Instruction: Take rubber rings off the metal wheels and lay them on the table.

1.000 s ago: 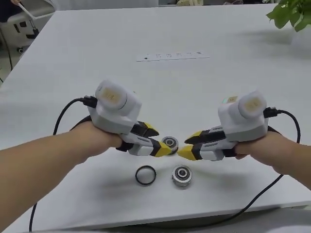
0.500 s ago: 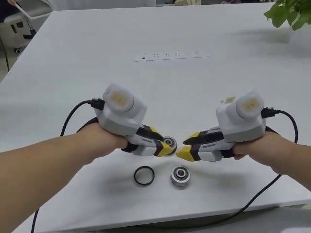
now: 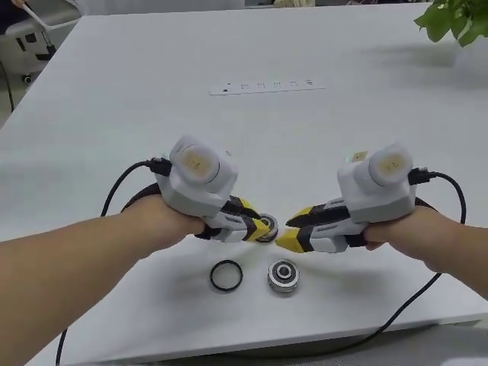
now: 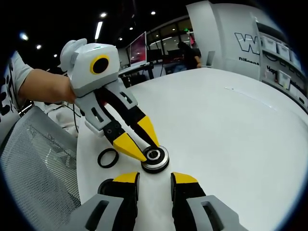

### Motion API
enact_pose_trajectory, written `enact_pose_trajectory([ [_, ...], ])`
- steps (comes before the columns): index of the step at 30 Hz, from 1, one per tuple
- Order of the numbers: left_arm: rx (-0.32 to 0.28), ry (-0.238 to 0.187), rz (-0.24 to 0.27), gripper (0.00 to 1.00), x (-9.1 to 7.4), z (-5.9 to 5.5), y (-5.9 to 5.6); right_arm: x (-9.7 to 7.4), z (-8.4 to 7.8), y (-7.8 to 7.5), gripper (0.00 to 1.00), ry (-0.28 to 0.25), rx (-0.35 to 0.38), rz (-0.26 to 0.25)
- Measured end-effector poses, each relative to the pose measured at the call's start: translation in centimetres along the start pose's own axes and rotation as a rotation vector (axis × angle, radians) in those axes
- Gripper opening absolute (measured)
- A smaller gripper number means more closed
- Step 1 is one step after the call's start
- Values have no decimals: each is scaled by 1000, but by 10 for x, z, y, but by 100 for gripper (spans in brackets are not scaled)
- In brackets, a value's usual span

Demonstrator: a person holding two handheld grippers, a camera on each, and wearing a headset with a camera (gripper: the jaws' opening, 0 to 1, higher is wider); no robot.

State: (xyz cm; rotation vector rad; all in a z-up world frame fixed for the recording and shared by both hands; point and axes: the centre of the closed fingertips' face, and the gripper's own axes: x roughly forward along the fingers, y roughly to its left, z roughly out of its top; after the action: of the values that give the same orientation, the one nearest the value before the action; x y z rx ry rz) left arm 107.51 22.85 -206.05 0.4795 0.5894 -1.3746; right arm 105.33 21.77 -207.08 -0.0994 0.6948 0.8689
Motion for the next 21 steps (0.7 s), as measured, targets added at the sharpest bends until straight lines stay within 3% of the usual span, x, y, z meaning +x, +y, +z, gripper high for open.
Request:
enact_pose_trajectory([
  [4, 77, 10, 5, 10, 1, 0, -4, 1, 1, -1, 23, 0, -1, 1],
  [21, 56, 12, 25, 7, 2, 1, 0, 14, 4, -1, 22, 18, -55, -2],
])
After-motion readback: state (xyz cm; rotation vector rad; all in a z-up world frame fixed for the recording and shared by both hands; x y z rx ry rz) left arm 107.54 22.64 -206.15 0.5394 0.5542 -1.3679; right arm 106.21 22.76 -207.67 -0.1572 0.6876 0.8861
